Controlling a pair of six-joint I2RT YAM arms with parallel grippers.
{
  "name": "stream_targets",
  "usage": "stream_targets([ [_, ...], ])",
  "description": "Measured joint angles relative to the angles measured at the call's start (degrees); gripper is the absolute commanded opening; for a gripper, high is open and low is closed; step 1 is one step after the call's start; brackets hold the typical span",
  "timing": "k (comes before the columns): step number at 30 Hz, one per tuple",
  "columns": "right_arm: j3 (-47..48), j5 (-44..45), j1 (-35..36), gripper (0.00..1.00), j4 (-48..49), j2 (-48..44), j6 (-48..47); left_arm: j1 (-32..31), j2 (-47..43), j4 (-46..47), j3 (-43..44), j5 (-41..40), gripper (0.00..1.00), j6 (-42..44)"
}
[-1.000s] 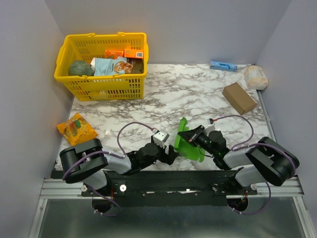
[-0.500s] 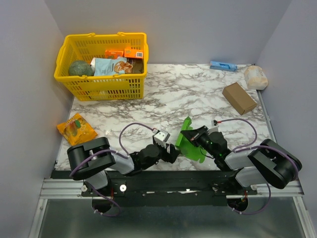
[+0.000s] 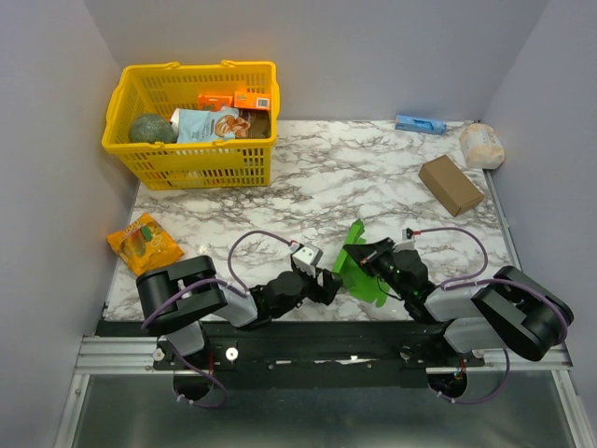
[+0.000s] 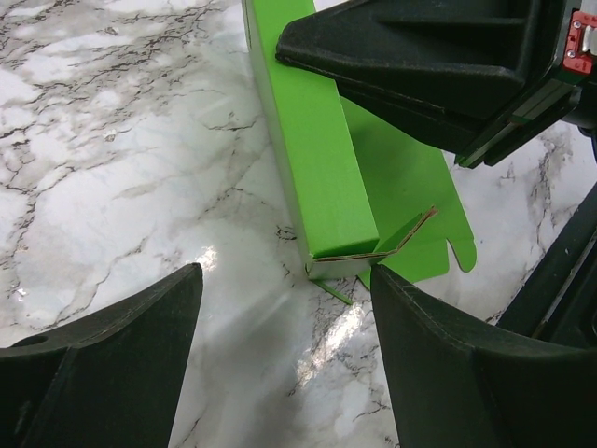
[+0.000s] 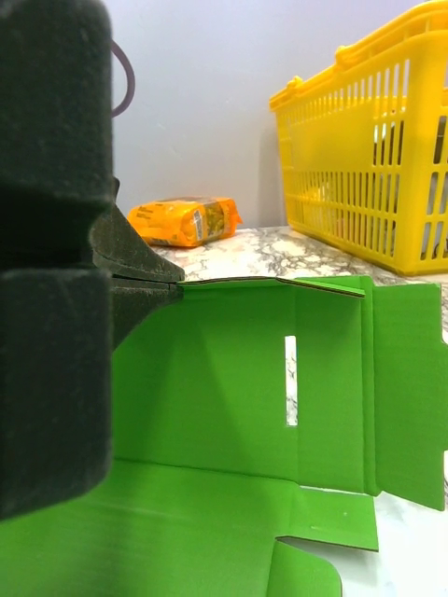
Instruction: Fold the paper box
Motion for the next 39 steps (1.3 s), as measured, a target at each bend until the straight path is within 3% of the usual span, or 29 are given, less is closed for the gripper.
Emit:
stream_targets([
  [20, 0.0, 2.9, 1.1, 0.0, -2.4, -1.9, 0.7, -0.3, 2.7, 2.5, 1.8, -1.2, 0.75, 1.0],
  [34, 0.0, 4.3, 1.9, 0.0, -4.8, -3.6, 1.2, -0.5, 3.7, 1.4, 4.5, -3.3, 0.56, 1.7],
  [39, 0.0, 5.9, 2.3, 0.0, -7.8, -6.0, 1.6, -1.0, 3.7, -3.5, 7.1, -5.3, 0.55, 2.3],
])
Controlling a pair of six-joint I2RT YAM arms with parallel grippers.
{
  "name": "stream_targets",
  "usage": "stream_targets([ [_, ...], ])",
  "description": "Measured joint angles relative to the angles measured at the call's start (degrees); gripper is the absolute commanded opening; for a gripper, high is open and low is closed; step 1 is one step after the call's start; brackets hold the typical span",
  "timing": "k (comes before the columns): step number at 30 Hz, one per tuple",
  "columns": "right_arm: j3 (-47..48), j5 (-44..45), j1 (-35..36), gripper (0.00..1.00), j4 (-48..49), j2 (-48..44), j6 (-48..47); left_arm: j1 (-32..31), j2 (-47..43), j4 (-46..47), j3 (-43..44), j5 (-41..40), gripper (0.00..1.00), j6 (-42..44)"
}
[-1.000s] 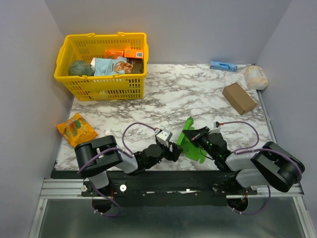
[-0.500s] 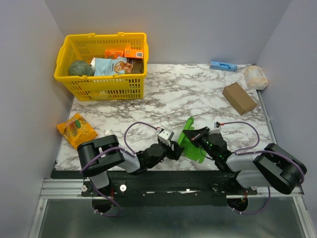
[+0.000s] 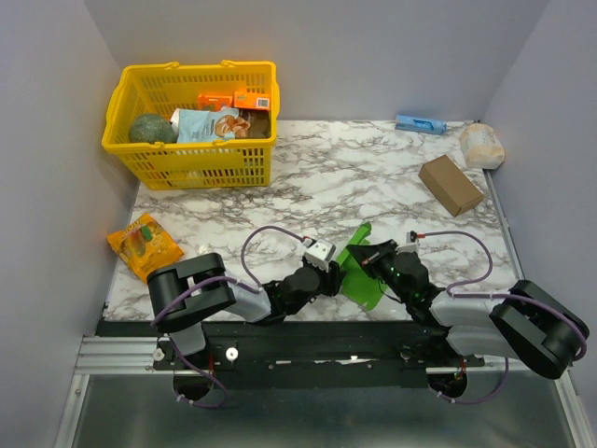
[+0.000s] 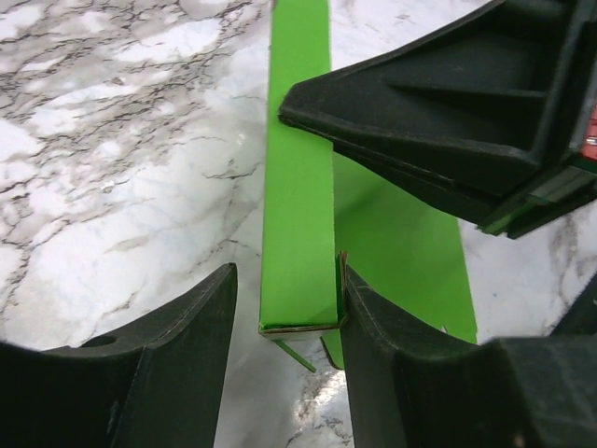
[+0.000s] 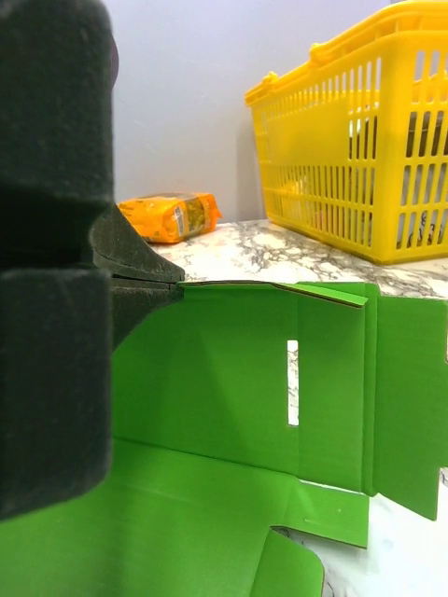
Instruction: Fold the paper box
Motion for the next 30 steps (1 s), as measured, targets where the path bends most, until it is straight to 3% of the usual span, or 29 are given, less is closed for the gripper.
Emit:
stream_targets([
  [8, 1.7, 3.0, 2.9, 0.0, -9.2, -6.3, 0.2, -0.7, -0.1, -11.6, 3.6, -8.4, 0.47, 0.9],
  [23, 5.3, 8.0, 5.9, 0.0, -19.0, -7.9, 3.6, -3.3, 0.6, -26.8, 10.3, -19.3, 0.29, -0.8],
  [29, 6.9, 10.0, 7.3, 0.01, -24.9, -9.9, 4.8, -3.8, 0.8, -31.1, 12.1, -22.0, 0.14, -2.6],
  [30, 7.1, 10.3, 7.4, 0.07, -25.5, -10.0, 5.0, -3.9, 1.0, -31.4, 12.3, -22.3, 0.1, -2.7],
])
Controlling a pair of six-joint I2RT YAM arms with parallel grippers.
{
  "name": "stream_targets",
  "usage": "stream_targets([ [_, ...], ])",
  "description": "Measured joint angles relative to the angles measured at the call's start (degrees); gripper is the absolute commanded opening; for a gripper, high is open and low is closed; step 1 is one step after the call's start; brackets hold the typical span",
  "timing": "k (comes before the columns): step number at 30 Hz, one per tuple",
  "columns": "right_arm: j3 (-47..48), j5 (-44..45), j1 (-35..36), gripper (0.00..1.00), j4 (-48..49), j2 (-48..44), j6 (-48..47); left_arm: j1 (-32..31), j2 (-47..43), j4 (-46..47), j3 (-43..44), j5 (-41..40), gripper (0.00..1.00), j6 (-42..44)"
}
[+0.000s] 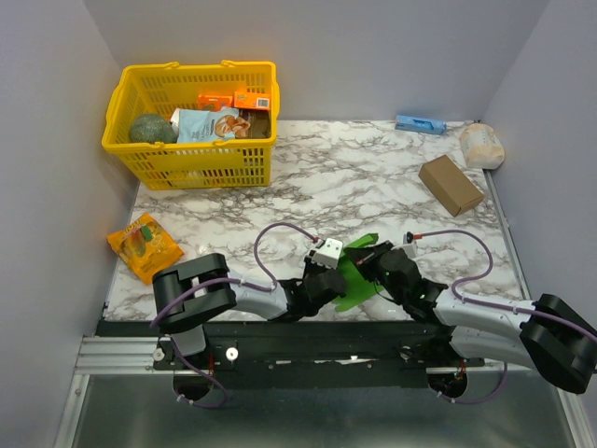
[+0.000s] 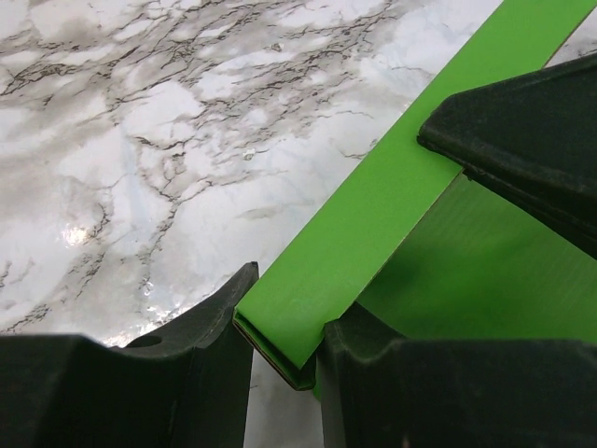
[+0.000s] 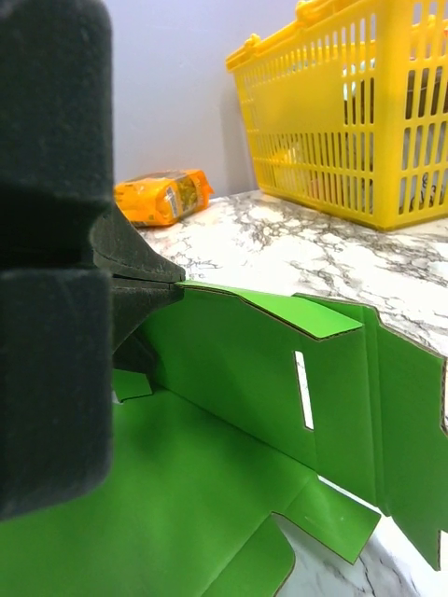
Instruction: Fold the paper box
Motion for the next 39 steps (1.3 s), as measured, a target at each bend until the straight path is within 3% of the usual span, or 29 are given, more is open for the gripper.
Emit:
stream_targets([
  [2, 0.4, 0.2, 0.1, 0.14, -0.9, 0.0, 0.2, 0.0, 0.2, -0.4, 0.3, -0.7, 0.09, 0.0],
  [3, 0.6, 0.3, 0.1, 0.27, -1.2, -0.1, 0.0, 0.0, 0.3, -0.5, 0.3, -1.0, 0.08, 0.0],
  [6, 0.6, 0.3, 0.5, 0.49, -2.7, -1.3, -0.7, 0.3, 0.3, -0.7, 0.2, -2.7, 0.06, 1.2],
  [12, 0.6, -0.1, 0.9, 0.73, -5.6, -8.5, -5.4, 1.0, -2.8, 3.0, -4.6, -1.4, 0.01, 6.5],
  [19, 3.7, -1.4, 0.9, 0.82, -16.1, -22.6, -19.6, 3.2, -14.9, 5.7, -13.5, 11.5, 0.0, 14.3],
  [25, 13.7, -3.8, 0.9, 0.82, -30.1, -28.4, -37.6, 8.7, -28.3, 3.0, -16.8, 32.0, 0.0, 16.3],
  [33, 26.2, -17.4, 0.9, 0.82, -42.5, -21.9, -60.4, 12.9, -38.0, -6.6, -16.9, 53.1, 0.0, 16.6],
  [39, 29.9, -29.8, 1.1, 0.82, -49.9, -15.7, -70.3, 13.0, -38.8, -11.7, -16.6, 59.7, 0.0, 16.6],
])
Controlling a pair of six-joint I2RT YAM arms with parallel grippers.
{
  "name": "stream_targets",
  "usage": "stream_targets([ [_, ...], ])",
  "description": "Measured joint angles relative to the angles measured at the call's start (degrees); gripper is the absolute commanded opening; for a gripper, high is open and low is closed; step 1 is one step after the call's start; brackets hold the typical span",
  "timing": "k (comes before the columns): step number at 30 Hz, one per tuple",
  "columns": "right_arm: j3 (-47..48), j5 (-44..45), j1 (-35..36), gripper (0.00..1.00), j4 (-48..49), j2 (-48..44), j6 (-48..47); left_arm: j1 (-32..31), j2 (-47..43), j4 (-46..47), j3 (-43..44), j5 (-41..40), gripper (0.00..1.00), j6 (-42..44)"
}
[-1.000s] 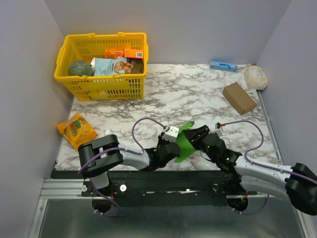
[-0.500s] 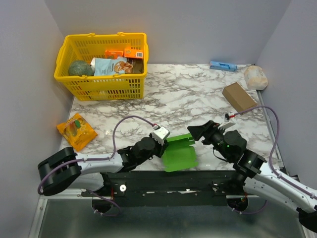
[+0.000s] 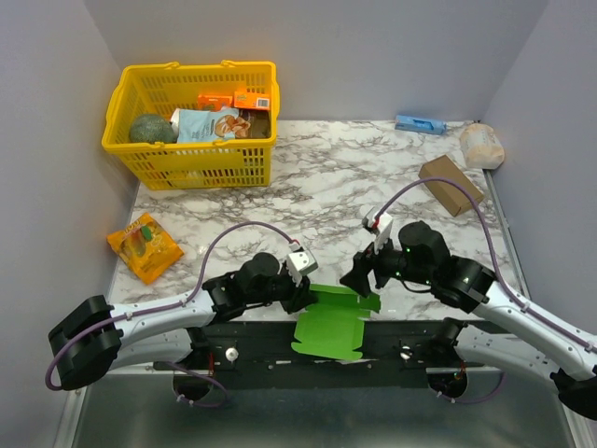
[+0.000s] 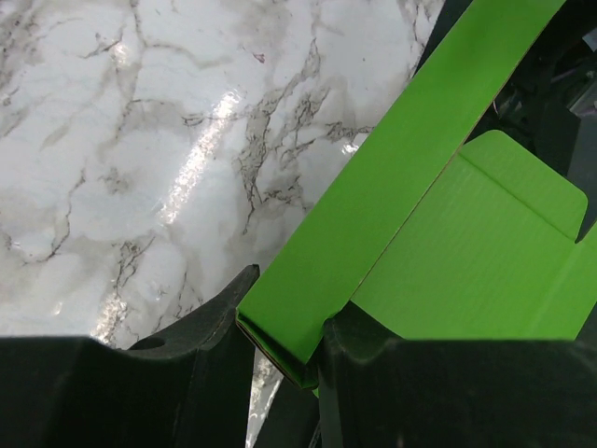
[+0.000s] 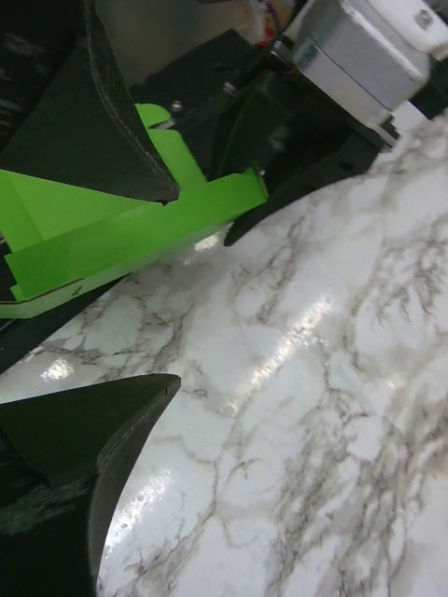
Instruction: Fold the paper box
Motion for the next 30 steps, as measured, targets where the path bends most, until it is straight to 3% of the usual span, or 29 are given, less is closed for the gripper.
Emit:
stream_targets([
  [8, 0.0, -12.7, 0.5, 0.82, -4.4, 3.5, -4.7, 0.1, 0.0, -1.9, 0.2, 2.3, 0.0, 0.0],
  [13, 0.0, -15.3, 1.2, 0.79, -4.8, 7.3, -5.3, 0.1, 0.0, -2.0, 0.8, 3.0, 0.0, 0.0],
  [18, 0.0, -16.3, 1.6, 0.56, -4.8, 9.6, -5.8, 0.1, 0.0, -2.6, 0.9, 3.0, 0.0, 0.1],
  [25, 0.0, -16.7, 2.0, 0.36, -4.8, 11.6, -5.8, 0.1, -0.2, -3.7, 0.9, 2.5, 0.0, 0.3],
  [26, 0.0, -16.7, 2.0, 0.35, -4.8, 11.6, -5.7, 0.1, -0.2, -3.9, 0.9, 2.3, 0.02, 0.3],
  [27, 0.0, -16.5, 2.2, 0.33, -4.8, 11.7, -5.8, 0.1, -0.3, -4.2, 1.0, 1.9, 0.12, 0.3],
  [29, 0.0, -15.7, 2.5, 0.29, -4.7, 11.6, -5.9, 0.1, -0.3, -4.6, 1.4, 0.9, 0.21, 0.2],
  [30, 0.0, -15.1, 2.6, 0.27, -4.6, 11.5, -6.0, 0.1, -0.3, -4.7, 1.6, 0.1, 0.34, 0.2],
])
